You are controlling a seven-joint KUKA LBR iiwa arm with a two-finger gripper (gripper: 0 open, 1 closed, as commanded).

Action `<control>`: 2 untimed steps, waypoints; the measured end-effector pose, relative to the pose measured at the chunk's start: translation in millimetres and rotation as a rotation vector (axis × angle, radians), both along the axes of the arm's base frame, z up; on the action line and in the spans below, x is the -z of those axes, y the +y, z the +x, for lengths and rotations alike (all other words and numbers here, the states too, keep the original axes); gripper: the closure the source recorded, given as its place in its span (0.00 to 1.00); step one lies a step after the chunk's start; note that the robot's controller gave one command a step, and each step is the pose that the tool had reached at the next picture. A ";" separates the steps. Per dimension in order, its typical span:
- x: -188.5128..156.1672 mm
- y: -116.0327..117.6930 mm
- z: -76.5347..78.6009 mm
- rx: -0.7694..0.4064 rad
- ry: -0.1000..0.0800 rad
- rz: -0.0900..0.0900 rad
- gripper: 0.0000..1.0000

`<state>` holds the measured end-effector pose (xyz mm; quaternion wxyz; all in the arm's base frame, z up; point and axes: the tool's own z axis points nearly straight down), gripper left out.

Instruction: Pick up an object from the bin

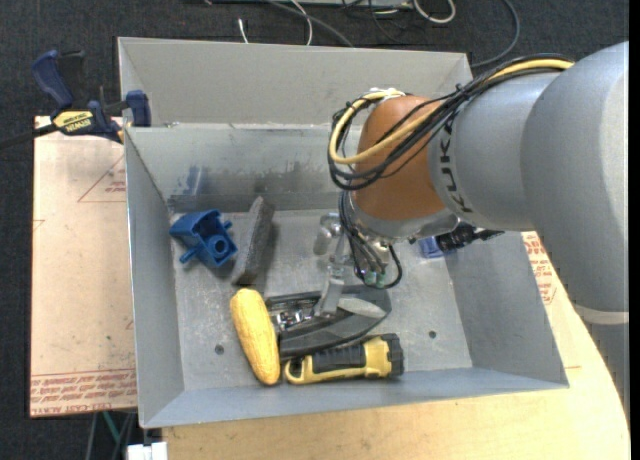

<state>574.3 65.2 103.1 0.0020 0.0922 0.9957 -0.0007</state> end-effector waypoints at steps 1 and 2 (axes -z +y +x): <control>30.1 9.6 -29.6 0.115 -0.018 0.003 0.00; 29.0 -1.1 -12.9 0.208 0.001 0.009 1.00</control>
Offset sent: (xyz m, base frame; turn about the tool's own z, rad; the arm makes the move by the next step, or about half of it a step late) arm -0.0134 -0.0063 -0.0331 0.2136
